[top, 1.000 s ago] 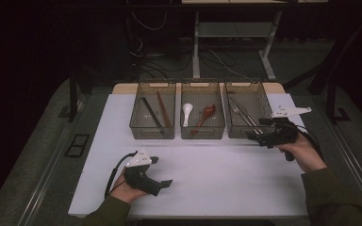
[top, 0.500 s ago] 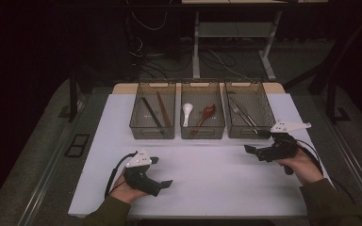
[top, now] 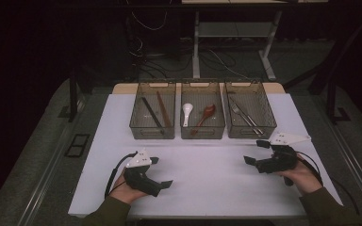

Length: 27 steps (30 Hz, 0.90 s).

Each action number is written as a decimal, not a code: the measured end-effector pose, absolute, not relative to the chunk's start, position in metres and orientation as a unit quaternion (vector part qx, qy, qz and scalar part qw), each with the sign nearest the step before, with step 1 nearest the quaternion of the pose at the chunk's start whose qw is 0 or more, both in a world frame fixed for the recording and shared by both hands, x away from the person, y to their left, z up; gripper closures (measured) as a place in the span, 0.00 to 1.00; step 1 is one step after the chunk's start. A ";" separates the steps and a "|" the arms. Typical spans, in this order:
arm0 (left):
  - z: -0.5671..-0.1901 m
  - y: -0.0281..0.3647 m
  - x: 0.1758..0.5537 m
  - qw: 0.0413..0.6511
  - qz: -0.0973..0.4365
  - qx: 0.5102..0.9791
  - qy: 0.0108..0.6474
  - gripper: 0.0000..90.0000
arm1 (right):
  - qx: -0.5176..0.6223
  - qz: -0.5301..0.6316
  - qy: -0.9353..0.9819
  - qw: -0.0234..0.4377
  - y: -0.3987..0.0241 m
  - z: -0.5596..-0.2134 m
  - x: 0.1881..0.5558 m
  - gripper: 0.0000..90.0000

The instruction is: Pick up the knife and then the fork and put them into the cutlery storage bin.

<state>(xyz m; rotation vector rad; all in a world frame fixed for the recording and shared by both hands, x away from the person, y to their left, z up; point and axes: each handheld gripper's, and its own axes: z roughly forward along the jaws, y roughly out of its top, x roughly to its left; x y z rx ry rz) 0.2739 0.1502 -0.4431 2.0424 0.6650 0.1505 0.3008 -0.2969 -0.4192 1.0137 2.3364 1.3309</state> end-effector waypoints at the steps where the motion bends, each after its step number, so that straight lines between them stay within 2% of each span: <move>1: -0.443 0.150 0.274 0.475 0.062 0.835 0.272 0.00 | 0.348 0.459 0.806 0.135 -0.296 -0.420 0.299 0.16; 15: -0.443 0.151 0.274 0.474 0.062 0.836 0.271 0.00 | 0.342 0.464 0.807 0.130 -0.297 -0.433 0.279 0.16; 27: -0.443 0.151 0.274 0.473 0.062 0.836 0.271 0.00 | 0.336 0.454 0.815 0.129 -0.296 -0.437 0.278 0.16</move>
